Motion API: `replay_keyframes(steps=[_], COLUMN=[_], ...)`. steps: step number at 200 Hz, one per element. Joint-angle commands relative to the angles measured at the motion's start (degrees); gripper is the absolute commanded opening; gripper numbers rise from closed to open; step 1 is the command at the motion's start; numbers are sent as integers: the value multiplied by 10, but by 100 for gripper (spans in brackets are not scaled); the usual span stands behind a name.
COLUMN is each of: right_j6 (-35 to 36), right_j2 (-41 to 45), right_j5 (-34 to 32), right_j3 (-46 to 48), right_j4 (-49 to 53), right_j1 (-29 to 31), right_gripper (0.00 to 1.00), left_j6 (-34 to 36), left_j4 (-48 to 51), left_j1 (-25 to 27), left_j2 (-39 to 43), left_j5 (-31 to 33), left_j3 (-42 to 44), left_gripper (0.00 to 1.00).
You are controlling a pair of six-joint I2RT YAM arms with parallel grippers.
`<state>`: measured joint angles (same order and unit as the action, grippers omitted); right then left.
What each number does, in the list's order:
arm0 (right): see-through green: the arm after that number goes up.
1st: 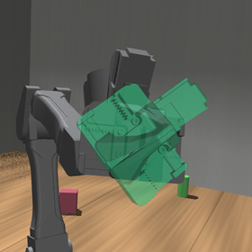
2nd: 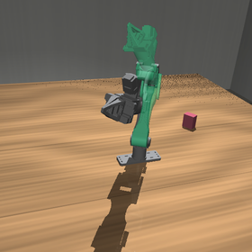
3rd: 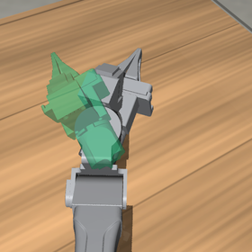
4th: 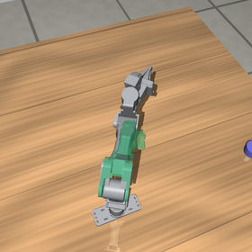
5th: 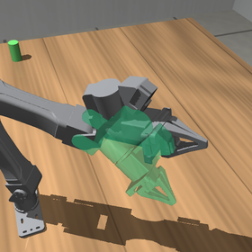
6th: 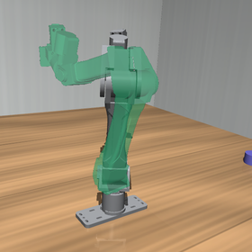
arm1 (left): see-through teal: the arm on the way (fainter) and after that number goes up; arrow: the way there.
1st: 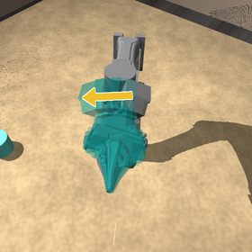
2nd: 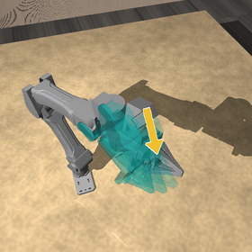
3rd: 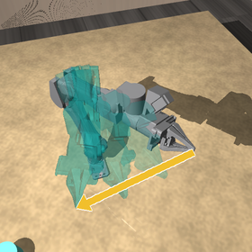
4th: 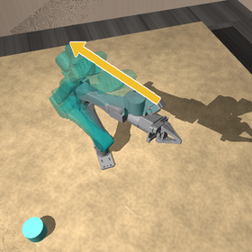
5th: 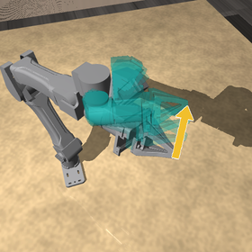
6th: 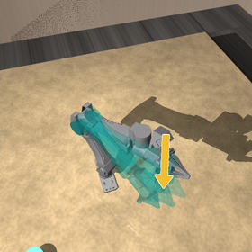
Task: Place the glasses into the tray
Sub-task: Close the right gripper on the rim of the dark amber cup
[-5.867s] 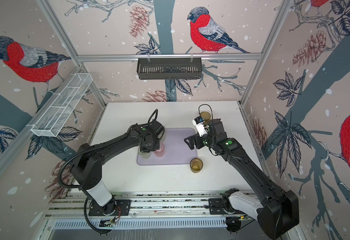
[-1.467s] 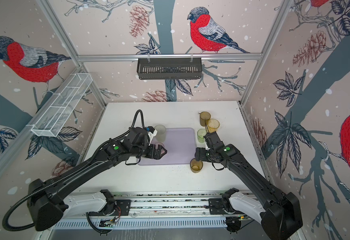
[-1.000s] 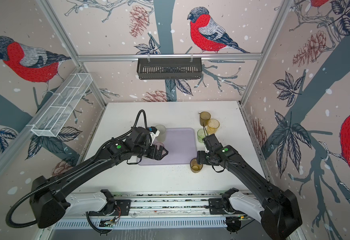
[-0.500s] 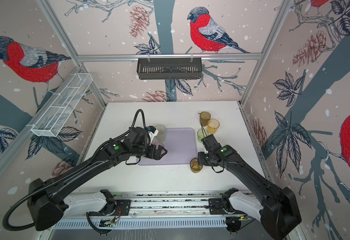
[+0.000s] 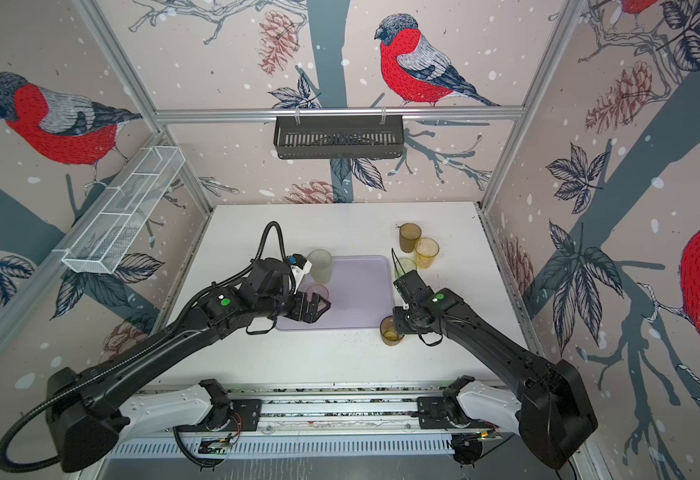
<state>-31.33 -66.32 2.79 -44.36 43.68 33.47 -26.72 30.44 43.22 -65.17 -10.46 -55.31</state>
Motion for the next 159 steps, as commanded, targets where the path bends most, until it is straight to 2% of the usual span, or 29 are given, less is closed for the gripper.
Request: replay_keyframes(steps=[1,159], right_j6=[-6,15], right_j2=[-5,-21], right_j5=[-23,-25], right_j3=[-7,-12], right_j4=[14,17], right_j1=[4,11], right_gripper=[40,26], left_j6=[15,-35], left_j4=[0,-32], left_j1=[-1,0], left_j2=[0,28], left_j5=[6,-22], left_j3=[-8,32], left_gripper=[98,98])
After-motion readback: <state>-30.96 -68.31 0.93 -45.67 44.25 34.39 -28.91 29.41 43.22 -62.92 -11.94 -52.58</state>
